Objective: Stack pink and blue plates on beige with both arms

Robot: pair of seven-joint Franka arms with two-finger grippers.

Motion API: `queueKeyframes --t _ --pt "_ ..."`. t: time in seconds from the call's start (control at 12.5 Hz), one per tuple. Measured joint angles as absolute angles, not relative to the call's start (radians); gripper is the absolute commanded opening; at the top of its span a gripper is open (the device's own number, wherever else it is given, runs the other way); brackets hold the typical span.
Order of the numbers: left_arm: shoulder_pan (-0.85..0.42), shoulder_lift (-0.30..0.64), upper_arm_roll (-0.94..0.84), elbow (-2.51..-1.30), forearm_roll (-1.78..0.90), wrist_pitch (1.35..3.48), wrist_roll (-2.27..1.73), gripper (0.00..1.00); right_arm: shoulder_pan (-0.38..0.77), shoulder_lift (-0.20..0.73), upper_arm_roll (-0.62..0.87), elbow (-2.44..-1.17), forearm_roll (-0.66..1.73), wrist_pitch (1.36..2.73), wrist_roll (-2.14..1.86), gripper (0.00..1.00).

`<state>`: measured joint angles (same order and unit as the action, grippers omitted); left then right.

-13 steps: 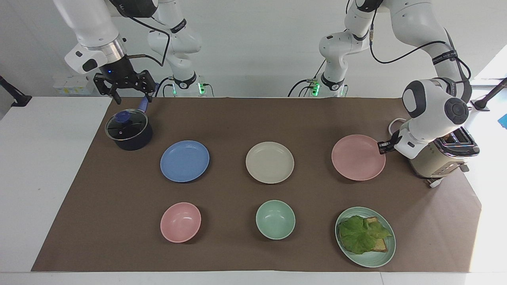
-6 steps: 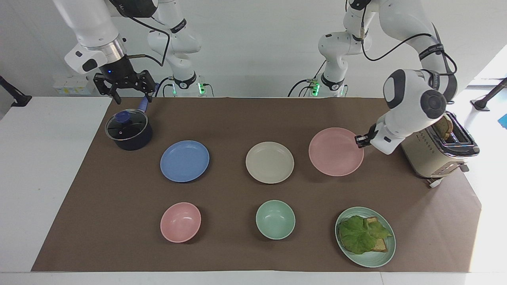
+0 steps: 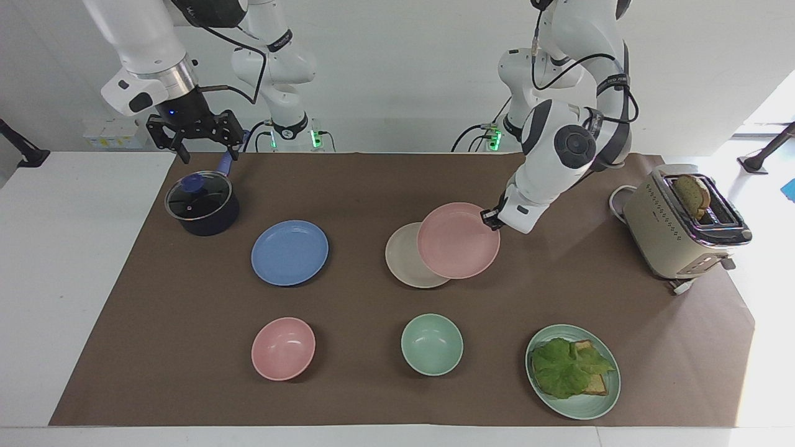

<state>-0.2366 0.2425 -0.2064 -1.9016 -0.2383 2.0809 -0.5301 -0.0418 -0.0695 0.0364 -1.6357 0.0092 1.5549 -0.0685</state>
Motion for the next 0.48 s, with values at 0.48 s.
queueKeyframes --t 0.48 --pt "-0.24 0.237 -0.193 -1.897 -0.24 2.088 -0.53 1.0 -0.042 -0.069 0.036 -1.636 0.009 1.555 -0.069 1.0"
